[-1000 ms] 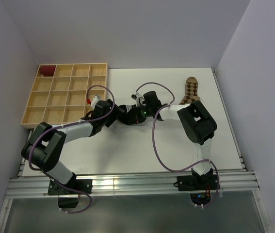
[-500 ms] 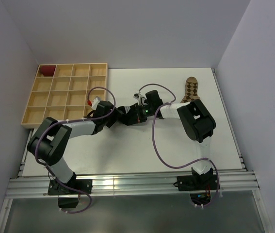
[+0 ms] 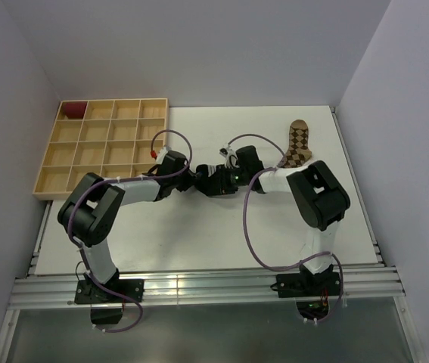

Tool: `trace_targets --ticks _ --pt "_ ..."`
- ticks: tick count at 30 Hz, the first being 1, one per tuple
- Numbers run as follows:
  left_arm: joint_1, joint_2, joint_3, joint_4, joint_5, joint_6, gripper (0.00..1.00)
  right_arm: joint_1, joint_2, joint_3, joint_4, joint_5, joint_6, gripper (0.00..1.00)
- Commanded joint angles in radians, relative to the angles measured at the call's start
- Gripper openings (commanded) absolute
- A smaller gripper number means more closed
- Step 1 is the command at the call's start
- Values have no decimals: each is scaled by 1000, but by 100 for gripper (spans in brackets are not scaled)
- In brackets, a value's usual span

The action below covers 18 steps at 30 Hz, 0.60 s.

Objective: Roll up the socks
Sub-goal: Roll the sock at the center of the board.

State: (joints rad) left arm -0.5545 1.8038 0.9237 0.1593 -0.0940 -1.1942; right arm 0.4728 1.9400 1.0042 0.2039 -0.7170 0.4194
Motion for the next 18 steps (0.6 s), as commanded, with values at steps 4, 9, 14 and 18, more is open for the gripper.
trace_targets --ticks 4,9,14,18 --pt "-42 40 29 -201 5 53 3 12 -249 -177 95 252 -69 52" --pt "-47 45 47 -273 20 67 4 98 -424 -260 147 547 -203 68" --pt "-58 34 49 -299 30 74 4 211 -426 -242 163 686 -384 73" --pt "-59 22 60 -322 25 85 4 277 -379 -220 210 737 -471 75"
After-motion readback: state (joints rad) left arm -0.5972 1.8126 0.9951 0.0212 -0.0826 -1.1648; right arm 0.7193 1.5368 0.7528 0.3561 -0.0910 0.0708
